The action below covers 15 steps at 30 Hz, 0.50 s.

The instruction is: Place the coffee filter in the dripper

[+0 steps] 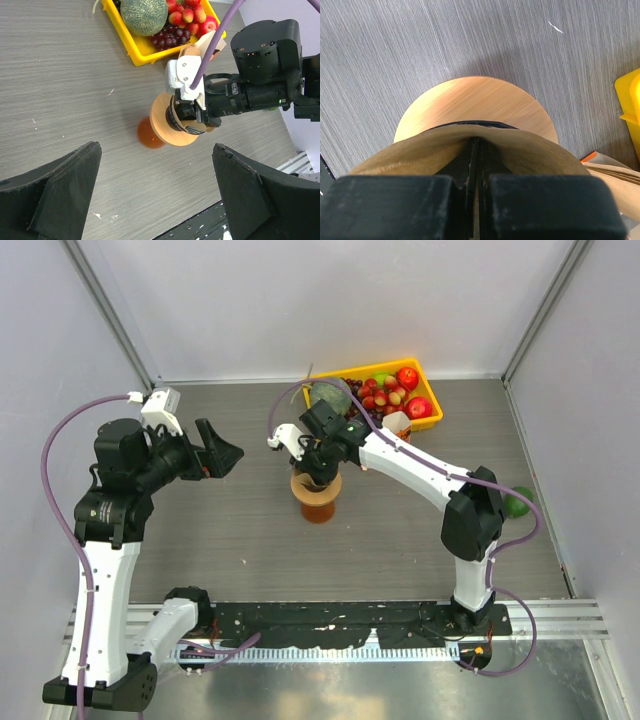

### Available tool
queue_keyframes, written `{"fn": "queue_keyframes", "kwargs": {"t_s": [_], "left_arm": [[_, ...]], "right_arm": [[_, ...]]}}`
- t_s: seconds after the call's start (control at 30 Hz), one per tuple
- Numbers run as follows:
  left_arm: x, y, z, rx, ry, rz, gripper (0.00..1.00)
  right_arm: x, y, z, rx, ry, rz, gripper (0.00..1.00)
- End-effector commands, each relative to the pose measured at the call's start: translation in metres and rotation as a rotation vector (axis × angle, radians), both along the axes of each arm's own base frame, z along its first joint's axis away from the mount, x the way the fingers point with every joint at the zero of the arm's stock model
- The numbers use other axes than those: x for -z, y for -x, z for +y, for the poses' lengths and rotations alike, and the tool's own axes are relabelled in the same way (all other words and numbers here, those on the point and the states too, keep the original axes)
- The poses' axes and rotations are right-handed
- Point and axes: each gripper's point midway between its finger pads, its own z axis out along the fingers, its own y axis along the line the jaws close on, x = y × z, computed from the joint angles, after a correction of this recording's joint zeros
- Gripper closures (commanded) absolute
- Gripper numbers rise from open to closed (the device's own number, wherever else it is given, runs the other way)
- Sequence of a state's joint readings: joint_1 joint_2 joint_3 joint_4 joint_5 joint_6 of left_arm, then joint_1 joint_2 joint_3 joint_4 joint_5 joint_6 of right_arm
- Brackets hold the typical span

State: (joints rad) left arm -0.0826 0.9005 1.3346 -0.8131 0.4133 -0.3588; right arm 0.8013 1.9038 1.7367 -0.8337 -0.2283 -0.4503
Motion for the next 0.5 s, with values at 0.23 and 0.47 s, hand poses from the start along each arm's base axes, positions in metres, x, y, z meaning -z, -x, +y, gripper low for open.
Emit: {"fn": "queue_keyframes", "kwargs": {"t_s": [0.23,0.47], "left_arm": [[-0.009,0.002,-0.004,0.027,0.023,-0.04,0.04],[-0.01,0.002,-0.004,0.027,0.028,-0.046,0.04]], "right_arm": [[-0.032,-0.001,0.001,-0.006,-0.01,-0.029,0.95],[-0.043,-0.002,0.0,-0.006,-0.006,-0.057,0.95]]}}
